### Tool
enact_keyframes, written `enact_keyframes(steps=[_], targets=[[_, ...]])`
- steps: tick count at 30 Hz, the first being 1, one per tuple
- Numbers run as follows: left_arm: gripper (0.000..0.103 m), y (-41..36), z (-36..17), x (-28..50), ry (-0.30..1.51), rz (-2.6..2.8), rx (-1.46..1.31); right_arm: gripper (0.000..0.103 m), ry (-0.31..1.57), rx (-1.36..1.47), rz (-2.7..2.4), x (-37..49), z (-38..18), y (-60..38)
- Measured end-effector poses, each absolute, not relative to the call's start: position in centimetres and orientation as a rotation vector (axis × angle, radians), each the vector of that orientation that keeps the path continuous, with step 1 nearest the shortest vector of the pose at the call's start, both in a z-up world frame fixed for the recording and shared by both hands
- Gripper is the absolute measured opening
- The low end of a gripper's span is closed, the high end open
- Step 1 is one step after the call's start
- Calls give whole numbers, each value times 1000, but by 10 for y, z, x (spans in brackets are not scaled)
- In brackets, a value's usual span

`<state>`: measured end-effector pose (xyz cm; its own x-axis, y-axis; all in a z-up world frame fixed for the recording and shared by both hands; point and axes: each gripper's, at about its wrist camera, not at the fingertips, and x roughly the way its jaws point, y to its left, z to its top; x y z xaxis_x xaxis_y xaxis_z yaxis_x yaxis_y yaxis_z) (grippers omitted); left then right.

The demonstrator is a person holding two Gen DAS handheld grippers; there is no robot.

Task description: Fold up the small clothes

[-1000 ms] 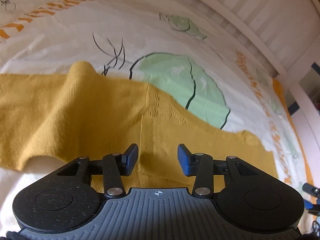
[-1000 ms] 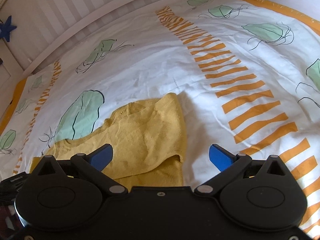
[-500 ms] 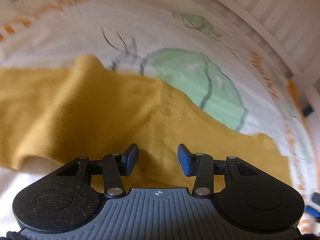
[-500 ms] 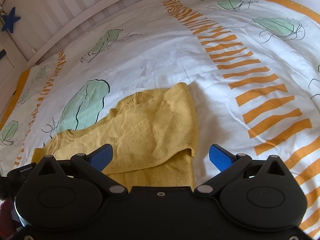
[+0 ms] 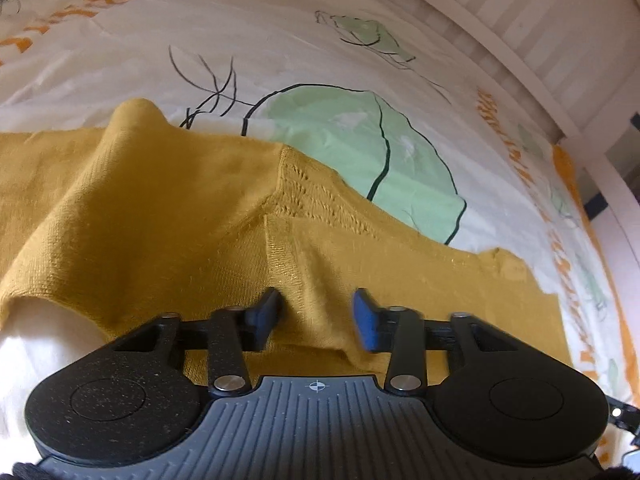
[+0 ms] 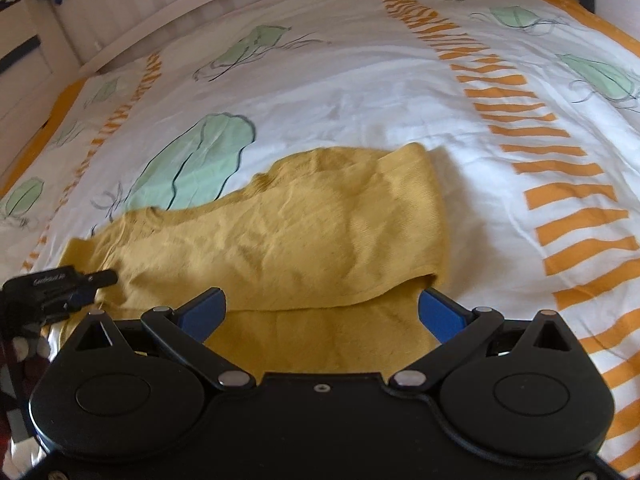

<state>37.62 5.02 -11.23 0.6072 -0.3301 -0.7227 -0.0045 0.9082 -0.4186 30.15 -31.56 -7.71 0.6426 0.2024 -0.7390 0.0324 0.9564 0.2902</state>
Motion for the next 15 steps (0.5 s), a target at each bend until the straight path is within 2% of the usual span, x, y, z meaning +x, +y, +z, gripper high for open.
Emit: enact_keyframes(steps=[1,10,15], targets=[[6,51,-113,375,901,-197,-401,102,869,284,111,301,-79,-313],[6,60,-88,365,798,-152,-370,102,879,86,184,297,-95,-277],[6,72,-95,371,831,-89,-365,102,955,13,213,295,-113,-264]])
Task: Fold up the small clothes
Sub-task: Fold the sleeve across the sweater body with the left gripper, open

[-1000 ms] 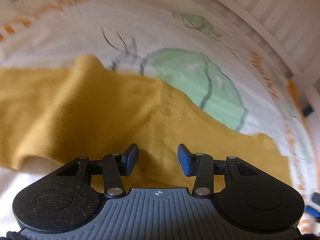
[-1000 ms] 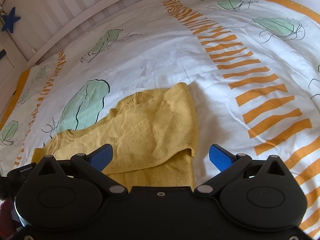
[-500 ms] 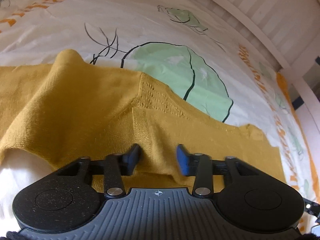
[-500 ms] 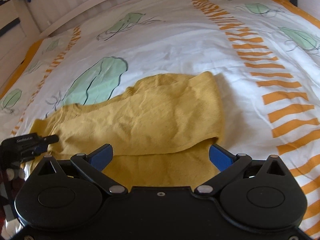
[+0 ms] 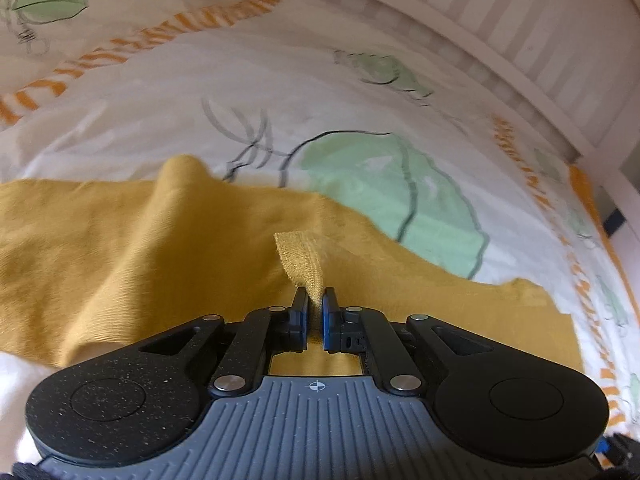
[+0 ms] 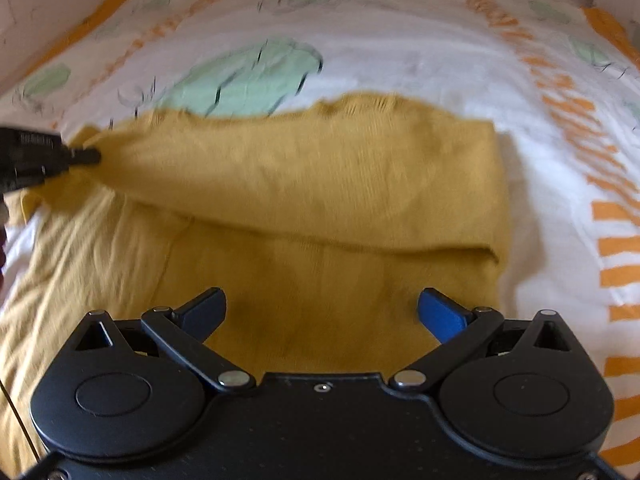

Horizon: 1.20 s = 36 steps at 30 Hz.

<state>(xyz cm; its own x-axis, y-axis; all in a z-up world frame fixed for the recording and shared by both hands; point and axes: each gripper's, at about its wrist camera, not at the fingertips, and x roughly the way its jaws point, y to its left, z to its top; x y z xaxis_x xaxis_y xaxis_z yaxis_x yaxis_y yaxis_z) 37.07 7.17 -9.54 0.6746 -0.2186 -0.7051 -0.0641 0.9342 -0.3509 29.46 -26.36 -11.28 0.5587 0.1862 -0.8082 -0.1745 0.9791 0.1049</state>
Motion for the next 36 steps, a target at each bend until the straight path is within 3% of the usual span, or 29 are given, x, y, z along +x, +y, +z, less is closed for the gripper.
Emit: enact_keyframes(steps=[7,13,15,30,33,36], targets=[[13,78,-113,375,895,-69,-359,103,964,-89,206,289,-120,-252],[46,83,-103,365,883,-89,-373,102,963,-91,205,288,-121,-252],[50,86,-95,360,868,-97,-370,102,968,-83,205,287,-119,-252],[60,203,-54,312,693,162,-590,102,878,208,346,277,-90,-248],[60,187,-51,312,710,78,-544,102,872,195,369,276,-87,-239],[60,137,-56,320,777,-29,-322,102,881,166,382,274,-88,-231]])
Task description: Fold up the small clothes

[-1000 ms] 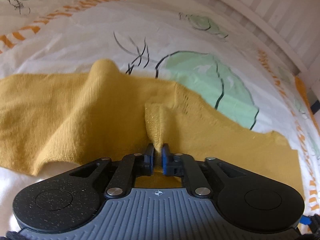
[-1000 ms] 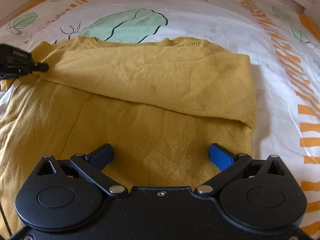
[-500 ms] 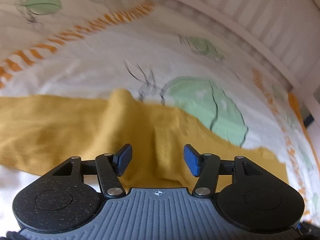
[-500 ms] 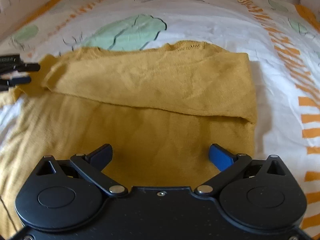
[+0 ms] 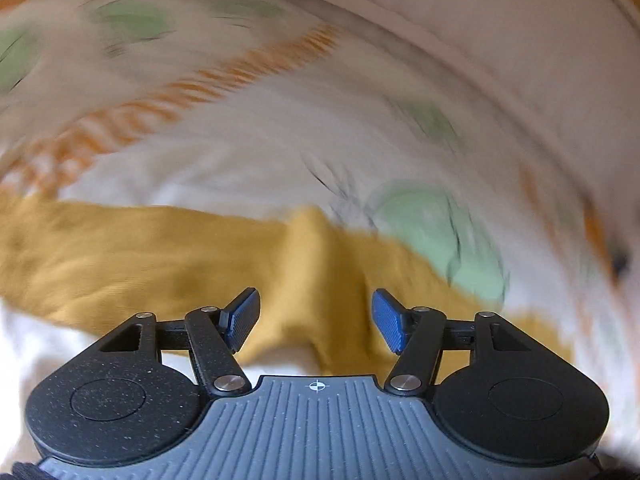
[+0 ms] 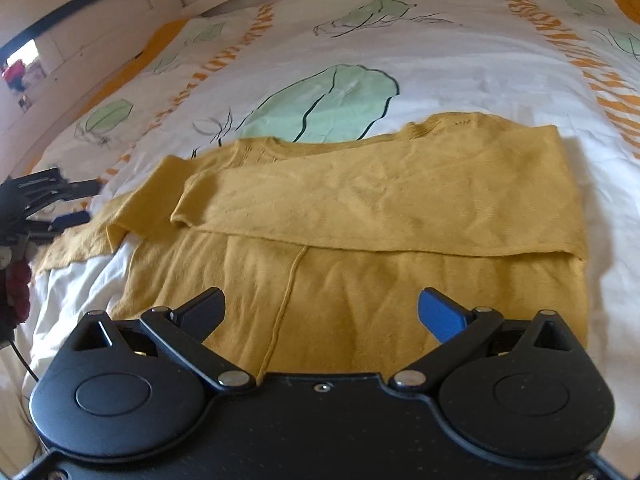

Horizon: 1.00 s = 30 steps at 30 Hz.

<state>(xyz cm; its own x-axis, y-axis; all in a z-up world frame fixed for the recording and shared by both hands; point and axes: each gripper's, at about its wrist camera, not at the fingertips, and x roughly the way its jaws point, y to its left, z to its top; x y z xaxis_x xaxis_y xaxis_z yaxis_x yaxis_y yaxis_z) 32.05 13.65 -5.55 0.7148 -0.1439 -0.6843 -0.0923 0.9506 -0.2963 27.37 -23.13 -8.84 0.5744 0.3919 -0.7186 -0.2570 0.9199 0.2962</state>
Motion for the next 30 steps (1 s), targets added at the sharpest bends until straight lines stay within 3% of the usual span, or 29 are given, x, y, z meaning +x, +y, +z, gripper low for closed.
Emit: enact_keyframes(steps=[4,13,22,30], targets=[[60,72,-78,320,812,-100,0,102,886,127,391,268,-89,-228],[60,48,-105,339,813,-66,101,102,874,140,400,267,-83,-234],[60,93,-82,327,720,149,-59,102,862,152,411,264,-77,-236],[61,195,-55,304,648,309,-397,102,826,164,456,260,-69,-226]])
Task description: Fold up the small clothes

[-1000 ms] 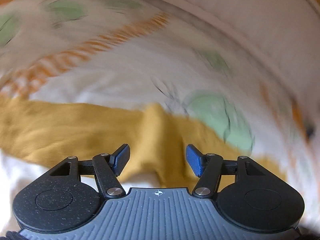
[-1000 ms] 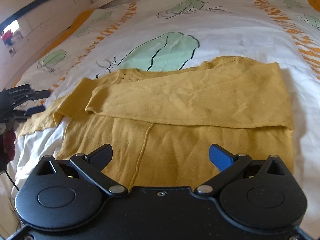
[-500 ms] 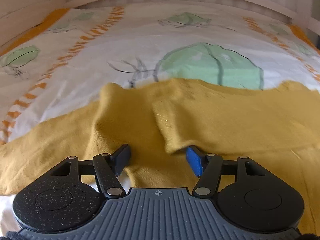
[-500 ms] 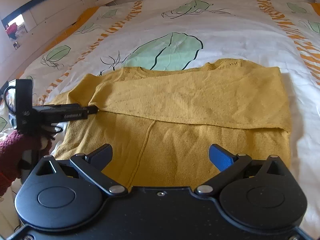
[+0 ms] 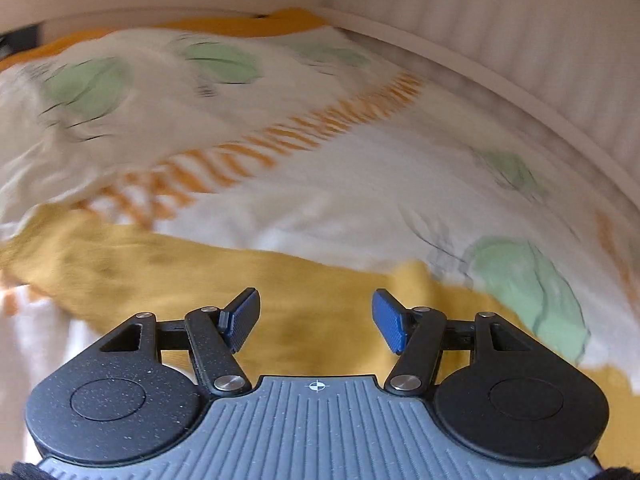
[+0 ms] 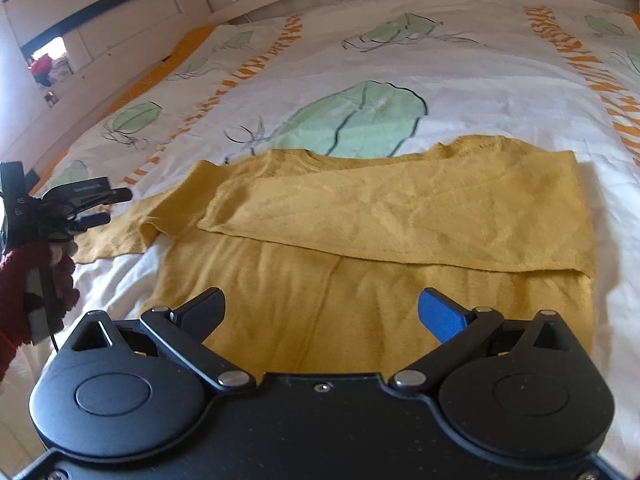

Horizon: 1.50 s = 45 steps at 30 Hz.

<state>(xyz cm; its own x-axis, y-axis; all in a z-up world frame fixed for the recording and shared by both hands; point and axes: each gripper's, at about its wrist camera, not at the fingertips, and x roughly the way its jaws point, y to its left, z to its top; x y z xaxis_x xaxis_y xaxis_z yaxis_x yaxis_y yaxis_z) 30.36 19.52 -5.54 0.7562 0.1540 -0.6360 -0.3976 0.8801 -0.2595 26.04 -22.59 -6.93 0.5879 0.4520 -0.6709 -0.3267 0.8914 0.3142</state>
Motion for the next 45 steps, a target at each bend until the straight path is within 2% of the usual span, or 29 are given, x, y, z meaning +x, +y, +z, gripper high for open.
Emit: enact_keyframes(steps=[11,26,27,29,30,34,45], targets=[[61,316,-75,249,675,556,-681,102,789,185,536,252,-59,-208],[60,384,-112,254,551,533,-873,102,840,166,546,256,-76,-192],[58,386,-112,253,543,523,-883,102,844,168,544,256,-78,-191],[17,388,-112,250,515,520,-923,102,852,172,539,258,-79,-192],[3,388,-111,249,511,526,-940,102,854,172,536,258,-80,-192],[3,374,-90,255,475,515,-856,102,862,167,525,258,-81,-193],[3,271,27,286,349,184,-597,102,869,156,476,258,-74,-207]])
